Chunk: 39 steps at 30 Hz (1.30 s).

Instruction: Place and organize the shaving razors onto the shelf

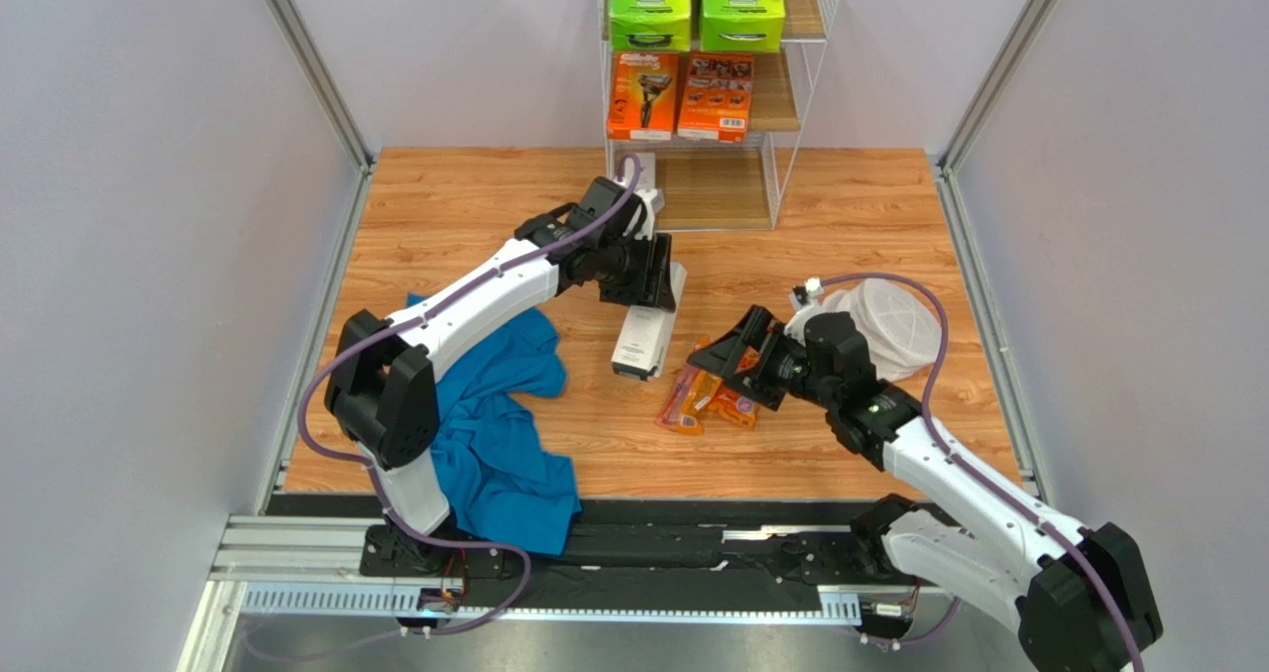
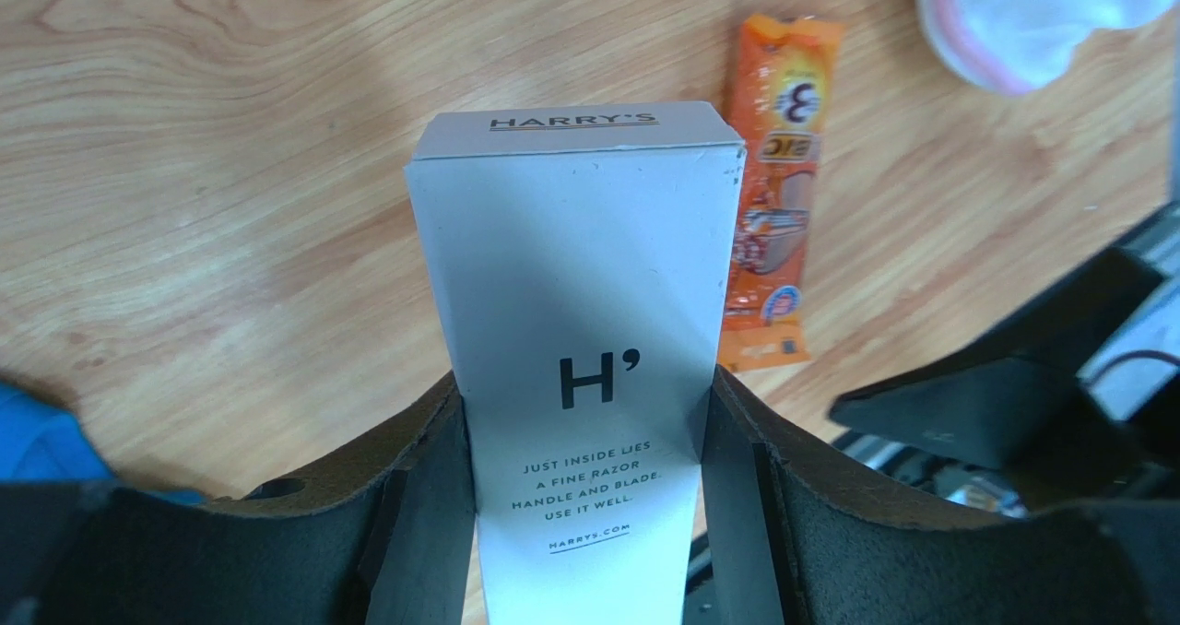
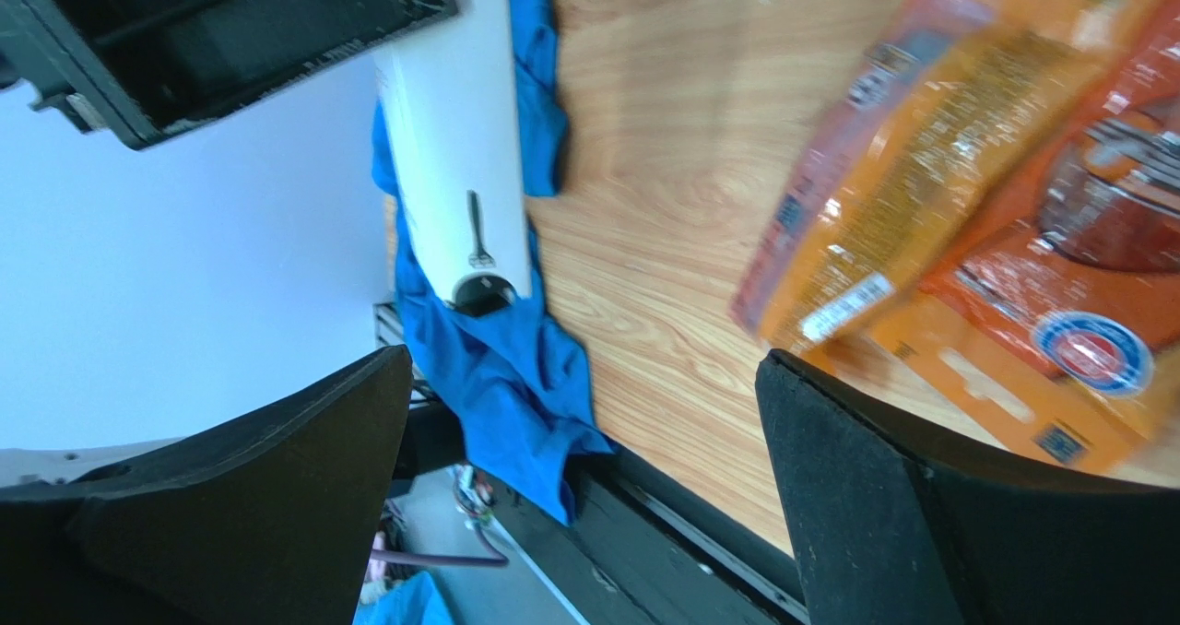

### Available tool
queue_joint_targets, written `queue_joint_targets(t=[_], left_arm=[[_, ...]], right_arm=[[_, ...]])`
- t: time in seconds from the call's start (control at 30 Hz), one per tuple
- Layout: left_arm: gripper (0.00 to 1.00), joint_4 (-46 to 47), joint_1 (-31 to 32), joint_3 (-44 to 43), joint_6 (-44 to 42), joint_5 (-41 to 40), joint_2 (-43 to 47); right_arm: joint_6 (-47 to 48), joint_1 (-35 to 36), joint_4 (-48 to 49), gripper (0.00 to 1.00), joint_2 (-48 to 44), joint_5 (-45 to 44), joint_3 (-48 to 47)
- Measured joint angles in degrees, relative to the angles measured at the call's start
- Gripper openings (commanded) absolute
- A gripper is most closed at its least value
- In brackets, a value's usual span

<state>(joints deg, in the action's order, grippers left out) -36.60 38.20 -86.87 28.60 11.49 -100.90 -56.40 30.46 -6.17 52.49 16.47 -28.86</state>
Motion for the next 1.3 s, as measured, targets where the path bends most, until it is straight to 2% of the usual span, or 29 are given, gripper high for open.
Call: queue_joint_targets(t=[0.33, 0.53, 0.7, 0.87, 0.9, 1.13, 1.3], left_arm=[[0.13, 1.75, -0.31, 0.26, 3.98, 4.42, 1.25], [0.12, 2.47, -0.33, 1.36, 4.9, 5.79, 1.62], [0.16, 2.78, -0.37, 1.97, 5.29, 6.29, 2.36], [0.3, 4.09, -0.87, 3.76, 5.84, 7.08, 3.87], [0.32, 4.37, -1.03, 4.17, 5.9, 7.34, 4.2], [0.64, 5.99, -2.08, 6.71, 6.25, 8.17, 7.3], [0.77, 6.12, -3.28, 8.37, 5.6, 9.05, 9.88]], right_arm=[[-4.31, 3.8, 13.27, 0.98, 7.63, -0.07, -2.32], [-5.84, 5.88, 17.2, 0.82, 15.98, 0.13, -5.49], [-7.04, 6.69, 18.45, 0.58, 19.91, 0.09, -6.45], [-7.69, 7.17, 19.91, 0.36, 19.85, 0.07, -6.45], [-7.69, 7.34, 20.2, 0.34, 19.71, 0.04, -6.45], [-6.99, 7.63, 22.49, 0.24, 19.67, 1.66, -6.45], [-5.9, 7.61, 24.11, 0.23, 19.74, 3.91, -6.45]])
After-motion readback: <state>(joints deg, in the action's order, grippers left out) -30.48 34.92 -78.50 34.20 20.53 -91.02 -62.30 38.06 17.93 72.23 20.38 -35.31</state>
